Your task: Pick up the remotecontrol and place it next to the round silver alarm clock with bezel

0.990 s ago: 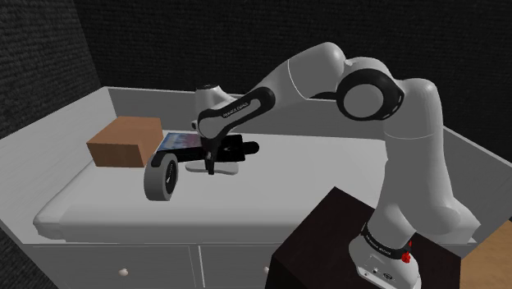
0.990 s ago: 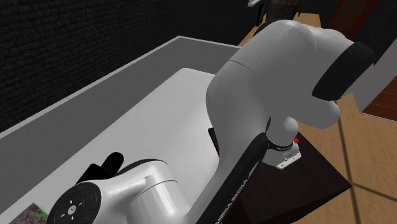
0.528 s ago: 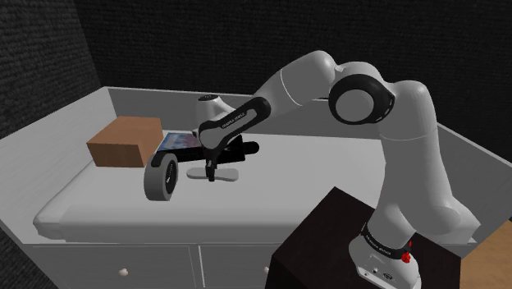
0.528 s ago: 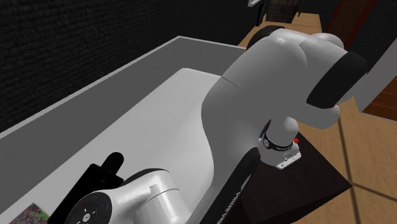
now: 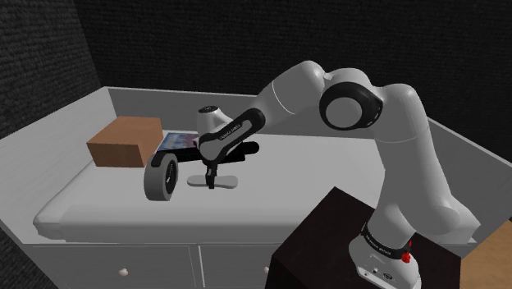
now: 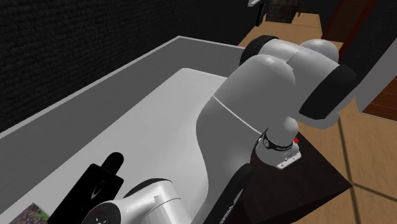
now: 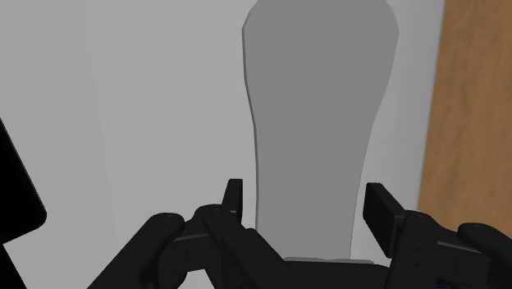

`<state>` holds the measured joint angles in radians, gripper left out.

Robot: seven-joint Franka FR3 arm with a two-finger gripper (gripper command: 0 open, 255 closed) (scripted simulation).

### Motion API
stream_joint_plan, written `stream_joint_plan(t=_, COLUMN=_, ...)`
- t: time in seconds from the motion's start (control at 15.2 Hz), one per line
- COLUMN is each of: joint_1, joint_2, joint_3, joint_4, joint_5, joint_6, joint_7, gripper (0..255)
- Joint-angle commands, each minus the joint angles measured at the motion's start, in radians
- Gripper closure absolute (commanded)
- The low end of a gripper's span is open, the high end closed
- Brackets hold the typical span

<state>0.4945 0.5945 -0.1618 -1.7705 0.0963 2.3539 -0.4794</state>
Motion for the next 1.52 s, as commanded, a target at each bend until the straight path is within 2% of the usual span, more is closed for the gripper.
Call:
stream_joint_plan(t=0.0, joint_1=-0.003, joint_2=0.018, joint_3=0.002, joint_4=-0.002, joint_5=0.003, joint_6=0.02, joint_7=-0.003, gripper=255)
stream_joint_plan(t=0.86, joint_1=-0.016, joint_2=0.147, joint_3=0.02, joint_4=0.021, joint_5=0.023, joint_6=0.126, joint_7=-0.013, gripper=255)
stream_joint_plan(t=1.39, joint_1=-0.016, joint_2=0.147, joint_3=0.02, joint_4=0.021, joint_5=0.023, joint_6=0.126, joint_7=-0.013, gripper=255)
stream_joint_plan(t=1.45, joint_1=-0.016, joint_2=0.147, joint_3=0.02, joint_4=0.021, joint_5=0.023, joint_6=0.126, joint_7=-0.013, gripper=0)
